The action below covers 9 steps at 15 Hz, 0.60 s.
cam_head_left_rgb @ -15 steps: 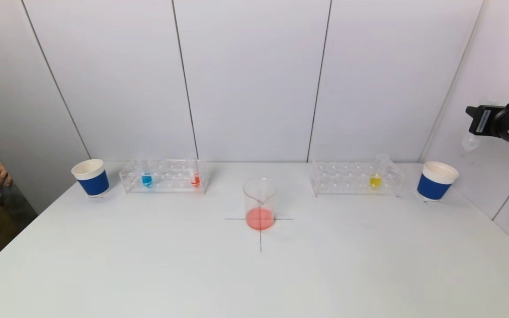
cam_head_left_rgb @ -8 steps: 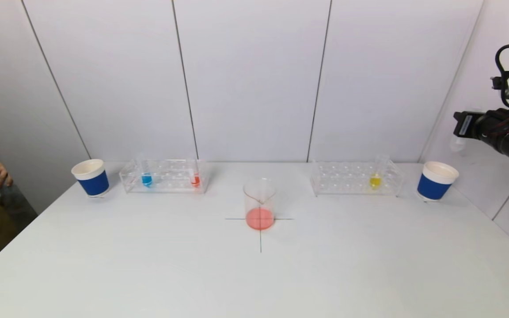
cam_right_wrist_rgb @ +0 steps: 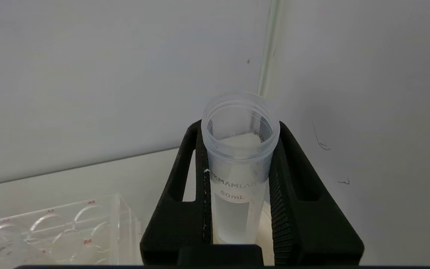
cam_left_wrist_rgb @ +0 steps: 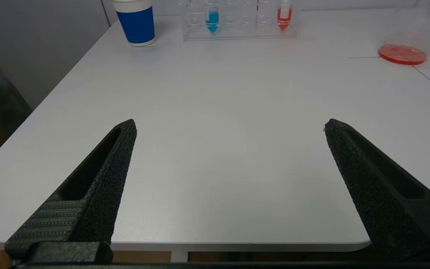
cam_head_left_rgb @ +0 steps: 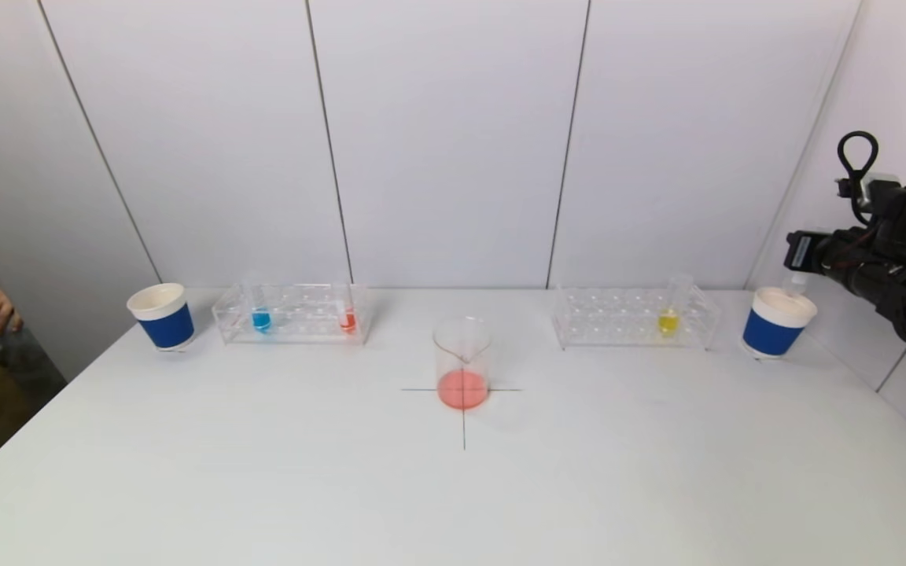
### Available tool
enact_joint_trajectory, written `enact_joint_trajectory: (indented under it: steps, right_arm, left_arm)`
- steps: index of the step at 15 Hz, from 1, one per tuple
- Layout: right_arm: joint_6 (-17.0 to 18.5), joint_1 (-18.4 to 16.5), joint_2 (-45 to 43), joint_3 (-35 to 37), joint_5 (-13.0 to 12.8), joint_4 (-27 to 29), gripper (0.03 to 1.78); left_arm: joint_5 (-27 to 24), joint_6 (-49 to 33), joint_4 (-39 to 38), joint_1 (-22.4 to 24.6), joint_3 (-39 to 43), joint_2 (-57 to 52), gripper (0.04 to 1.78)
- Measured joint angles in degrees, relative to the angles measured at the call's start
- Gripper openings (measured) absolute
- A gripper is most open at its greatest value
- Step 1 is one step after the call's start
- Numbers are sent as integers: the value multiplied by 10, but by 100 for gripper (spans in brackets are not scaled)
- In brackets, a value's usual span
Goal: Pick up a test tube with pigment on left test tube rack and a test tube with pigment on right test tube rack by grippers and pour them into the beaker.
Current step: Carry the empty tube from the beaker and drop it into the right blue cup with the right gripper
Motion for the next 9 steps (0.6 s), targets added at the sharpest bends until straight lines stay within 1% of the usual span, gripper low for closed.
enact_joint_trajectory:
  steps: [3,6,9]
  right_arm:
    - [1,-7,20,1,0,-5,49]
    - [0,-11,38,10,1,-46,49]
    - [6,-12,47,28,1,-64,49]
  left_arm:
    - [0,0,0,0,0,0,176]
    - [0,0,0,0,0,0,176]
    - [0,0,0,0,0,0,176]
